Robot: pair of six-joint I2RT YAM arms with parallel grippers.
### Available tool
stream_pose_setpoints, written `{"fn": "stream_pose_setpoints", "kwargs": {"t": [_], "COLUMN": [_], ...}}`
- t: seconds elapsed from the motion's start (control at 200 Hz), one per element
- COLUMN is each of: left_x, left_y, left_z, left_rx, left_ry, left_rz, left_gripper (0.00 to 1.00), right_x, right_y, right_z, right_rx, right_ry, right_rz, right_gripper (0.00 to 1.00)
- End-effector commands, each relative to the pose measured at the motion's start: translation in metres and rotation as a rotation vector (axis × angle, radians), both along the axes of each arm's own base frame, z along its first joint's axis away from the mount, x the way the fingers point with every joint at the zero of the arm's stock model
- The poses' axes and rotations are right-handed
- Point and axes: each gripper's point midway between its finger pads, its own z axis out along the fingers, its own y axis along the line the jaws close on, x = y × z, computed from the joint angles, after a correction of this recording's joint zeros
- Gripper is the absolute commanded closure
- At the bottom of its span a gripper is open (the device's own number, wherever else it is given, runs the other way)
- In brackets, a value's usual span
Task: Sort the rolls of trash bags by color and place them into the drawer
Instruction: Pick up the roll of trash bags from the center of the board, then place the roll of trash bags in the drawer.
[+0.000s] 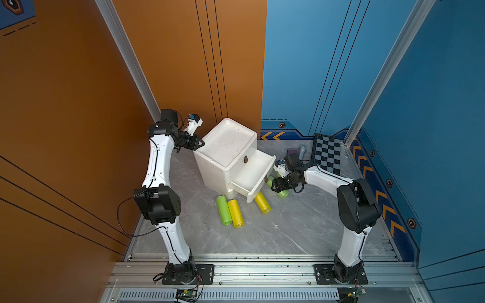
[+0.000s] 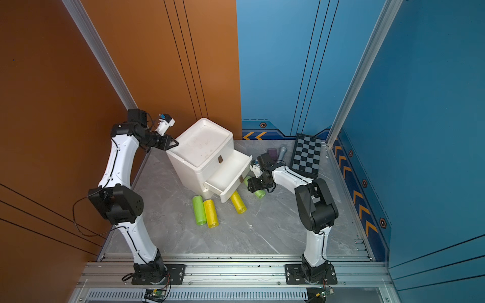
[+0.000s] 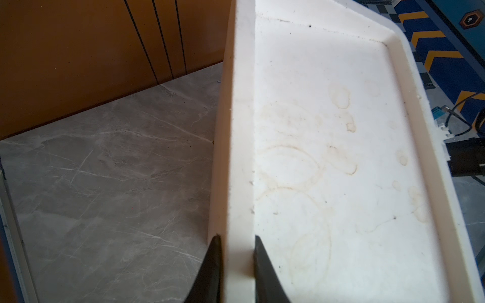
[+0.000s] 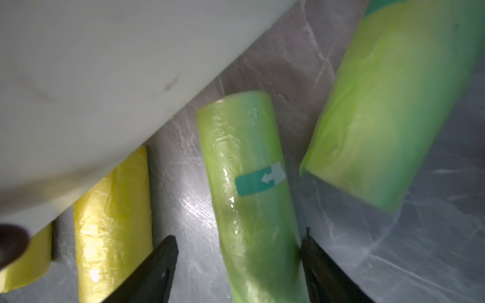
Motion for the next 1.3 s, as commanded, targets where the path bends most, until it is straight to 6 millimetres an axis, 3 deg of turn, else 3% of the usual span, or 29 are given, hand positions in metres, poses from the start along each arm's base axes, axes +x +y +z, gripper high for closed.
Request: {"fn": "stream_pose_setpoints", "kwargs": {"t": [0.0, 0.155, 0.28, 0.44, 0.52, 0.666, 0.791, 0.986, 1.136, 1.291], "left_x": [-0.013, -0.012, -0.011, -0.011, -0.01, -0.011, -0.011, -0.012, -0.014, -0.014], "left_y": [-0.002, -0.001, -0.002, -0.001, -0.001, -0.002, -0.003, -0.005, -0.007, -0.009], "left_z": [0.02, 0.018, 0.017, 0.018, 0.016, 0.017, 0.019, 0.022, 0.025, 0.025], "left_rx": [-0.1, -0.098, -0.097, -0.092, -0.094, -0.1, -0.1, -0.108, -0.108, -0.117], "left_ry": [0.015, 0.017, 0.02, 0.019, 0.022, 0.022, 0.016, 0.013, 0.007, 0.012], "left_rz": [0.032, 0.034, 0.036, 0.038, 0.037, 0.034, 0.034, 0.031, 0.024, 0.025], "left_gripper": [1.0, 1.0, 1.0, 1.0, 1.0, 1.0, 1.0, 1.0, 1.0, 1.0], "right_x": [0.006, 0.006, 0.009, 0.011, 0.007, -0.007, -0.017, -0.006, 0.005, 0.014], "right_y": [0.002, 0.001, -0.004, -0.017, -0.024, -0.034, -0.038, -0.039, 0.006, 0.049], "right_z": [-0.005, -0.018, -0.023, -0.017, -0.014, -0.001, 0.034, 0.118, 0.189, 0.203], "right_rx": [-0.009, -0.025, -0.022, 0.029, 0.046, 0.076, 0.139, 0.401, 0.741, 1.0], "right_ry": [-0.001, 0.015, 0.01, -0.01, -0.011, -0.011, -0.053, -0.051, -0.084, -0.015], "right_rz": [0.007, 0.008, -0.034, -0.123, -0.153, -0.209, -0.266, -0.518, -0.622, -0.772], "right_gripper": [0.24, 0.26, 0.38, 0.63, 0.69, 0.7, 0.69, 0.69, 0.69, 0.67]}}
